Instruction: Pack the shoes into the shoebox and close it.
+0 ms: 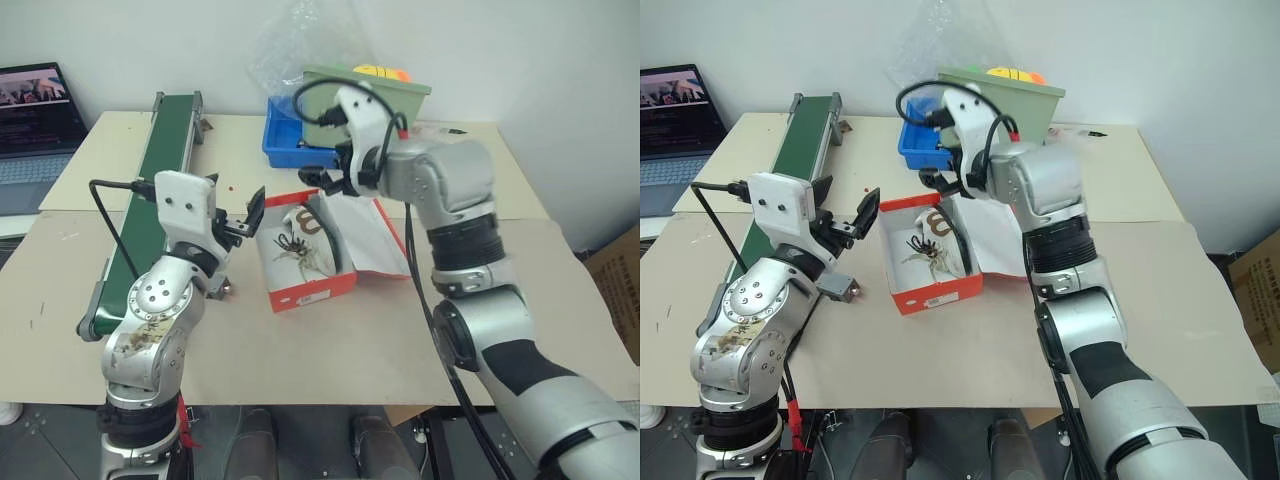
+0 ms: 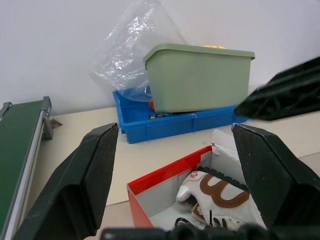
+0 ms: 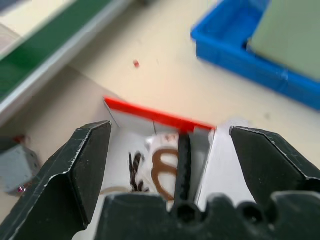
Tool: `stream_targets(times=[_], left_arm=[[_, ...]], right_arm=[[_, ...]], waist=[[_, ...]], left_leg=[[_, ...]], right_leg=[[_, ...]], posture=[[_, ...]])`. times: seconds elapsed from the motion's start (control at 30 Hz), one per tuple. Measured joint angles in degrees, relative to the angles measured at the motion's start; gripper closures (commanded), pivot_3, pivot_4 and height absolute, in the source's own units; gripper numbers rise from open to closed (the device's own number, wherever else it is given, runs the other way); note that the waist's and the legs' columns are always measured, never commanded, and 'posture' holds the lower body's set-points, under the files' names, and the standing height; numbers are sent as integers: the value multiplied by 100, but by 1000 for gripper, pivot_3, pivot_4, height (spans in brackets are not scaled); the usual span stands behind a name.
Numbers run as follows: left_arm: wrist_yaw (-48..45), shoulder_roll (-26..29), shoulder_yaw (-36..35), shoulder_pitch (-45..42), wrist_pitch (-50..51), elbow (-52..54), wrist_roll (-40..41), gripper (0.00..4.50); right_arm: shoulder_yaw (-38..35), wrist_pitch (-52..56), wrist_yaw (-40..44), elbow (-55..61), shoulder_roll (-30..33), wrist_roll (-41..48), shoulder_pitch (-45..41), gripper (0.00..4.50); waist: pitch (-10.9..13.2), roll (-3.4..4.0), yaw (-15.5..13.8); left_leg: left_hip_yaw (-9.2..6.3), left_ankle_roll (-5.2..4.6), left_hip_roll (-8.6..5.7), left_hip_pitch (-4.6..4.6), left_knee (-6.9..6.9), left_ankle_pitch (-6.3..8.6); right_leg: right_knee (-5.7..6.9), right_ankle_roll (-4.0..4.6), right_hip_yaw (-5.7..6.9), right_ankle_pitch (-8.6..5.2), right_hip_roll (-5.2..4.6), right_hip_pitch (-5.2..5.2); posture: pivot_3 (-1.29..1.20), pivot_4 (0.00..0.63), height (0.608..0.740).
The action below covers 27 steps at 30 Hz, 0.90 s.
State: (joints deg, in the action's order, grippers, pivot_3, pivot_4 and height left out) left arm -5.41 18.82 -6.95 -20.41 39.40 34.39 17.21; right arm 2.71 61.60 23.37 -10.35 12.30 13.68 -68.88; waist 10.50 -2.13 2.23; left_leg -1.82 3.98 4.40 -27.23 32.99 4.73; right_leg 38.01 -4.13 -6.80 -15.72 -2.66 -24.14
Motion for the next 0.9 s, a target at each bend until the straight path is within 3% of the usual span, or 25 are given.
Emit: stream_targets(times=[0.1, 0.4, 0.9], left_arm=[[163, 119, -224, -32, 111, -147, -146, 662], [380, 267, -1045, 244, 879, -96, -134, 662], [472, 373, -1331, 585, 1462, 237, -177, 662]], right_arm=[[339, -899, 764, 599, 703, -12, 732, 41], [218, -2253, 2789, 882, 1539, 612, 1707, 41], [200, -2887, 3520, 990, 1349, 1114, 1945, 41]], waist=[[-3, -5, 3], [-3, -5, 83], [-3, -6, 9]], left_leg=[[0, 1, 0, 1, 4, 0], [-1, 0, 0, 6, 5, 0], [-1, 2, 1, 17, 15, -1]], right_leg=[[-1, -1, 1, 0, 0, 2], [5, 0, -4, 0, 1, 2], [8, -1, -4, 4, 2, 14]], posture=[[0, 150, 740], [0, 150, 740], [0, 150, 740]])
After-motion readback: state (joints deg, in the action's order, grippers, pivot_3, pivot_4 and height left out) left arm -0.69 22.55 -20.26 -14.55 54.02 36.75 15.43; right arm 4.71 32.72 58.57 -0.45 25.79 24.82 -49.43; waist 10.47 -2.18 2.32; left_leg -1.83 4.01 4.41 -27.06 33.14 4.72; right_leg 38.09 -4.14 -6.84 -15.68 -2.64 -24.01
